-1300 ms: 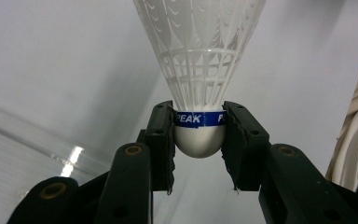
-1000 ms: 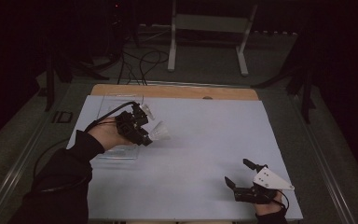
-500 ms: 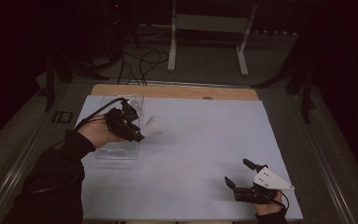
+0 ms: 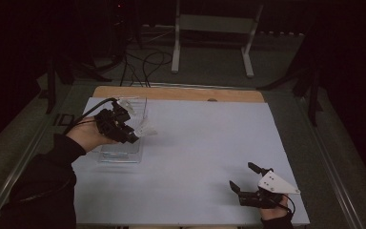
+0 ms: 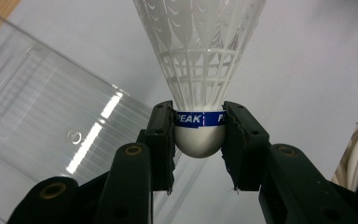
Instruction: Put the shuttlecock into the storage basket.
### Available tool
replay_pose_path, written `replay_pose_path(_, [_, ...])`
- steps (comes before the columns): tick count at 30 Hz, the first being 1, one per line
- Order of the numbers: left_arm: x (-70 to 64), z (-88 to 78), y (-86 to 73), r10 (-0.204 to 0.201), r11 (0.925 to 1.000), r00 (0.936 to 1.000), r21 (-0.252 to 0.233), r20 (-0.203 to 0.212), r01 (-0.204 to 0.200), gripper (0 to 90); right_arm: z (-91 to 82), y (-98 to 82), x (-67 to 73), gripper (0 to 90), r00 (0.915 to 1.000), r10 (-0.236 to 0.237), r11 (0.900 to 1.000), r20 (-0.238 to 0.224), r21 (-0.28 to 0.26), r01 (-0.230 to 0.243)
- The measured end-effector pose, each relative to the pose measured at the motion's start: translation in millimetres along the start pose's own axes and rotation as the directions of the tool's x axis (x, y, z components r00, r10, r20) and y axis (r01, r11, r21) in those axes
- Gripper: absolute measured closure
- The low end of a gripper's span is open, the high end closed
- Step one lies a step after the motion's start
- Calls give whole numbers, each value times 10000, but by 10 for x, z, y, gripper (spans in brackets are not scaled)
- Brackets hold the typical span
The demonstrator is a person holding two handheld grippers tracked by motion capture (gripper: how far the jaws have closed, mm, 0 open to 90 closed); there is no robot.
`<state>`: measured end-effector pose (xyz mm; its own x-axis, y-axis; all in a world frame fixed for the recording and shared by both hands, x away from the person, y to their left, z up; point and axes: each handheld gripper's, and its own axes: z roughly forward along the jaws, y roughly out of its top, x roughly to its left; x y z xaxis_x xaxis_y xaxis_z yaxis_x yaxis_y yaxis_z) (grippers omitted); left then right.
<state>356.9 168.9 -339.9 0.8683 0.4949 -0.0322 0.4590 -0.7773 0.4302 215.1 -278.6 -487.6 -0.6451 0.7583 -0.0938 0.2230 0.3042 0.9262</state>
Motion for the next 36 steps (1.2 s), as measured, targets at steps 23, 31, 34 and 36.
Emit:
replay_pose_path(23, [166, -141, -299, -835, 9965, 9955, 7, -449, 836, 661, 4, -2, 0, 96, 10000, 20, 10000, 0, 19, -20])
replay_pose_path(31, [214, -199, -401, -1155, 9933, 9917, -93, -562, 1152, 661, 14, -6, 3, 97, 10000, 53, 10000, -19, 65, -52])
replay_pose_path(34, [236, -217, -440, -1314, 9913, 9895, -113, -607, 1309, 661, 15, -4, 3, 97, 10000, 29, 10000, -10, 56, -29])
replay_pose_path(36, [245, -230, -463, -1353, 9908, 9883, -104, -699, 1349, 661, 14, -2, 4, 97, 10000, 17, 10000, 4, 35, -17])
